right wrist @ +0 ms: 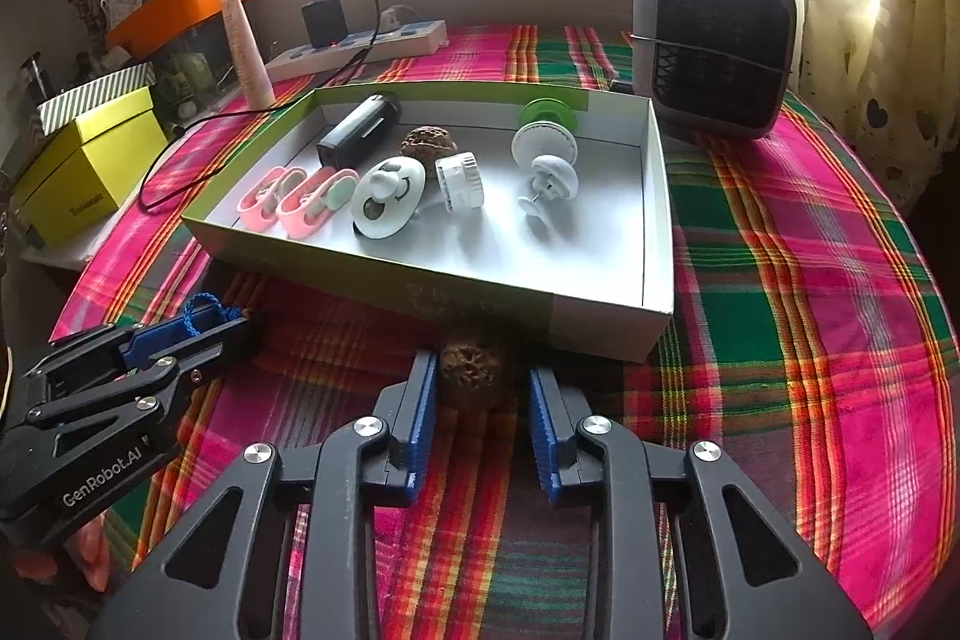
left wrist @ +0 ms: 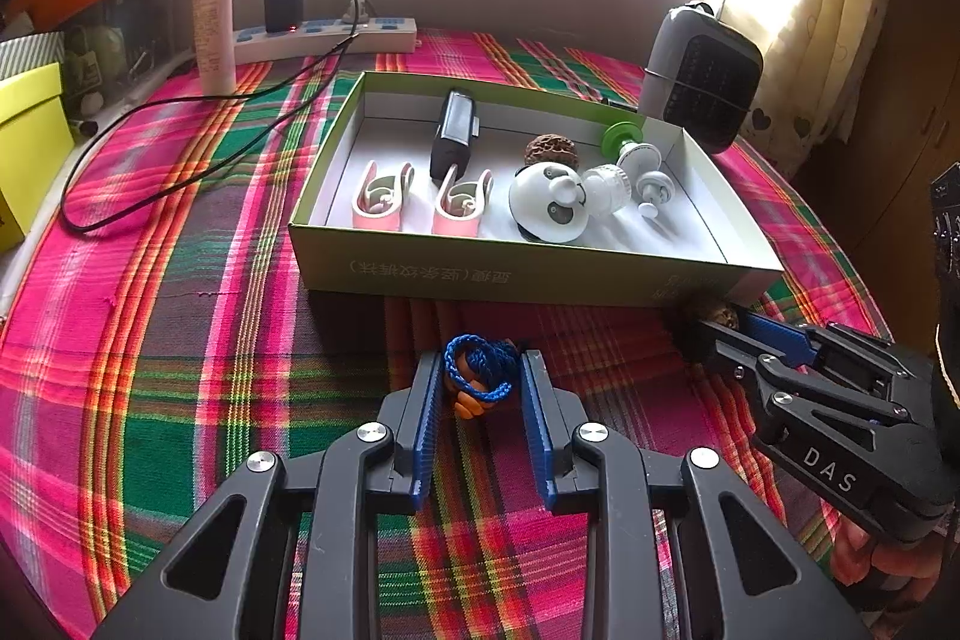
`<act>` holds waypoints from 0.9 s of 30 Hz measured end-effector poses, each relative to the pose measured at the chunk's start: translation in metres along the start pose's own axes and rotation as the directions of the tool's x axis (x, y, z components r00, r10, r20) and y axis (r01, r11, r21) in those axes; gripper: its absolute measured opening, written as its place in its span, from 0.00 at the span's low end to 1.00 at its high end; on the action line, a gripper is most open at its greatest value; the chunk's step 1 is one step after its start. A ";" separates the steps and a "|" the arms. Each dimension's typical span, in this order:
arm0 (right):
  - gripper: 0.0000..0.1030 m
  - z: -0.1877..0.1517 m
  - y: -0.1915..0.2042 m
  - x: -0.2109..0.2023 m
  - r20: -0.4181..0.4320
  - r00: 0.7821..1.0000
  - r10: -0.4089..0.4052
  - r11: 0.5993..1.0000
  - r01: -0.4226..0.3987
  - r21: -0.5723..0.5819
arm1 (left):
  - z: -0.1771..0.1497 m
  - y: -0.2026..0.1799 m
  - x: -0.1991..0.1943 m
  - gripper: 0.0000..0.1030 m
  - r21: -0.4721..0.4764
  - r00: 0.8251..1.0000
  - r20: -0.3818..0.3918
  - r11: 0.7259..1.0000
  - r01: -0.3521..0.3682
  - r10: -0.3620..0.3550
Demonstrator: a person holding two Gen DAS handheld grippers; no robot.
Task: Organize objects
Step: 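Grasp the blue cord with orange earplug with the left tool while the right tool grasps the walnut, then carry the blue cord with the left tool while the right tool carries the walnut over the box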
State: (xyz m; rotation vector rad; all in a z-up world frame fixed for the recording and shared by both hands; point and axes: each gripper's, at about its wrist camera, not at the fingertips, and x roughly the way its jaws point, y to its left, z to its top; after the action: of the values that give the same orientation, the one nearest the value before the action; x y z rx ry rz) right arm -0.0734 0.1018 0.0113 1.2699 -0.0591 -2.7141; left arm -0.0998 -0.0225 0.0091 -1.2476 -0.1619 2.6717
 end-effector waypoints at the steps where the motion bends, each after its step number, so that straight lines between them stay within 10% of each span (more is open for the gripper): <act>1: 0.28 0.000 0.000 0.000 0.001 1.000 0.001 1.000 -0.001 0.001 | 0.000 0.000 0.000 0.24 0.001 1.000 0.000 1.000 -0.002 0.002; 27: 0.28 -0.005 0.005 -0.009 0.018 0.999 0.035 0.999 -0.035 -0.013 | -0.004 -0.003 -0.006 0.22 0.020 0.999 0.011 0.999 -0.041 0.041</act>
State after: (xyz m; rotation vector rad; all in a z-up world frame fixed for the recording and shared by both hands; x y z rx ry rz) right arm -0.0637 0.0979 0.0152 1.2285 -0.0662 -2.6925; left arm -0.0923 -0.0212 0.0115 -1.2449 -0.1117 2.7079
